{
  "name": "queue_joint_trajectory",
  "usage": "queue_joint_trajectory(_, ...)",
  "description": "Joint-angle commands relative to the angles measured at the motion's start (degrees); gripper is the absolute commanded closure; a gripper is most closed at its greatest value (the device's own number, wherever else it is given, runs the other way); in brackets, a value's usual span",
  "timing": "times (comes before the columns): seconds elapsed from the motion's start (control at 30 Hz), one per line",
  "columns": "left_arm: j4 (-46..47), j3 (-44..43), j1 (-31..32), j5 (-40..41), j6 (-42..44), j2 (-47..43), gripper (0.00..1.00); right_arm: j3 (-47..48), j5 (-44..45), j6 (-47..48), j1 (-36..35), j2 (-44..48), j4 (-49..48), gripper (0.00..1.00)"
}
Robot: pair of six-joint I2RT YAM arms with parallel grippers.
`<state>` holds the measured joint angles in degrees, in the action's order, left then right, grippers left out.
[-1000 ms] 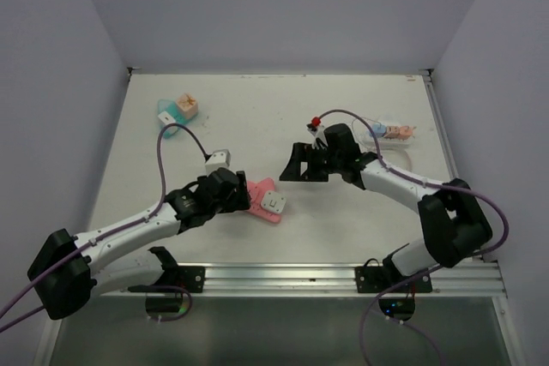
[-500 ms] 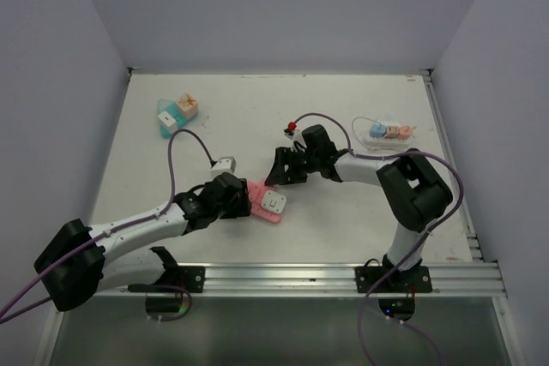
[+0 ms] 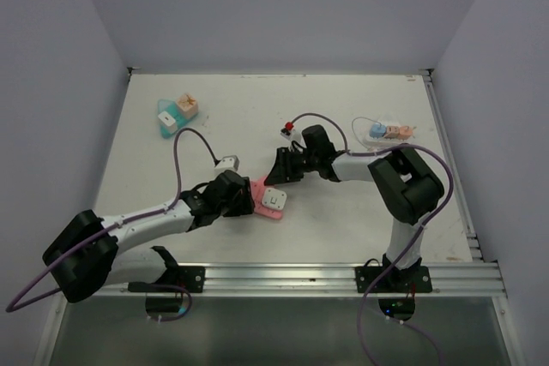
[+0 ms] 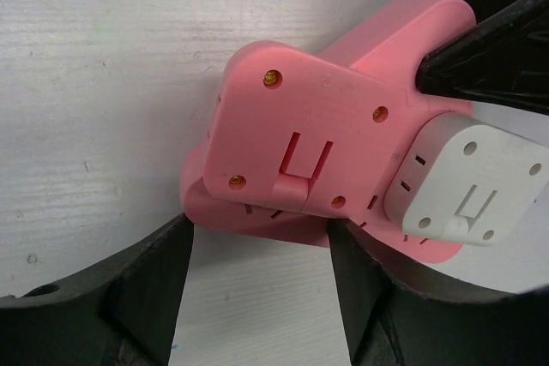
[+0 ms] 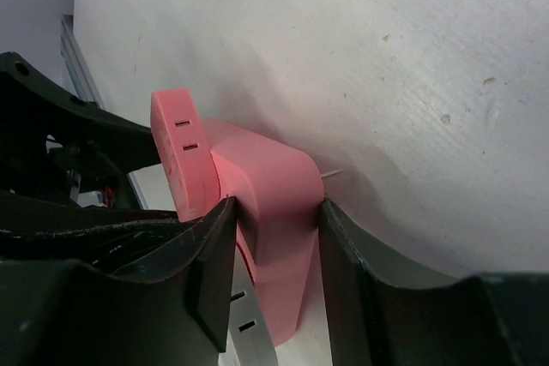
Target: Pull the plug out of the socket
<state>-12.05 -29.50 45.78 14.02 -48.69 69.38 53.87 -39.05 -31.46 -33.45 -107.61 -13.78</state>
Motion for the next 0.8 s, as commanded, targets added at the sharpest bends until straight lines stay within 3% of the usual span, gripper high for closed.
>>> queue_joint_trajectory(0.0, 2.65, -1.61, -0.60, 0.30, 1.05, 2.25, 0.32, -0.87, -3.84, 2.02, -0.74, 1.61, -2.04, 0.83)
queue_joint_trajectory(0.17, 2.30, -2.93, -0.95, 0.30, 1.14, 0.84, 0.29, -2.27, -1.91, 4.48, -0.74, 7.40, 0.07, 1.00)
queue_joint_trajectory(0.57, 0.28, -6.01, -2.10, 1.18, -3.51, -6.36, 0.07, -7.98, 11.09, 7.03, -0.83, 19.10, 1.39, 1.00)
queue_joint_trajectory(0.77, 1.24, -6.63, -2.54, 4.08, -8.34, -6.90, 0.07, -9.65, 14.17, 6.59, -0.74, 19.81, 0.69, 1.00)
